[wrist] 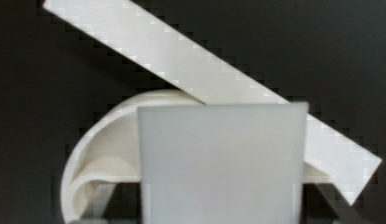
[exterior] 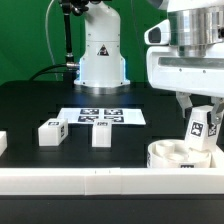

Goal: Assemble stool

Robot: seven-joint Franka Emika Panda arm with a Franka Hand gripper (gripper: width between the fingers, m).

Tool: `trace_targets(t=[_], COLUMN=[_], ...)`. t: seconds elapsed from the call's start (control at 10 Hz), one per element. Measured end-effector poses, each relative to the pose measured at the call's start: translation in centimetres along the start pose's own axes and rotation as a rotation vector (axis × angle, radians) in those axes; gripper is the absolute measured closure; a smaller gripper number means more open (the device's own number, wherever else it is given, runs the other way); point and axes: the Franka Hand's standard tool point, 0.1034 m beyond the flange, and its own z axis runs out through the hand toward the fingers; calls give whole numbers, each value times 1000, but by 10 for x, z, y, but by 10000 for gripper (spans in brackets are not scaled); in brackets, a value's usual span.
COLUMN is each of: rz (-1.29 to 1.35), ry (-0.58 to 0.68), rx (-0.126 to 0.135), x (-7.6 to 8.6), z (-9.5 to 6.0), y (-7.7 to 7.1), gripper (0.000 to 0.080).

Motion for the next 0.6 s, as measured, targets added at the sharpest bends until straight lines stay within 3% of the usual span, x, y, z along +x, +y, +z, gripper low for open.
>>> trace_targets(t=[0.3,0.4,0.5,0.6], rz=[106,100,89,60], ry=[-8,-10,-11,-11], rx=[1,1,2,4], x=[0,-1,-1,-2], z=[-1,-1,-1,-4], y=[-1,-1,-2,-3], gripper=[461,403,228,228])
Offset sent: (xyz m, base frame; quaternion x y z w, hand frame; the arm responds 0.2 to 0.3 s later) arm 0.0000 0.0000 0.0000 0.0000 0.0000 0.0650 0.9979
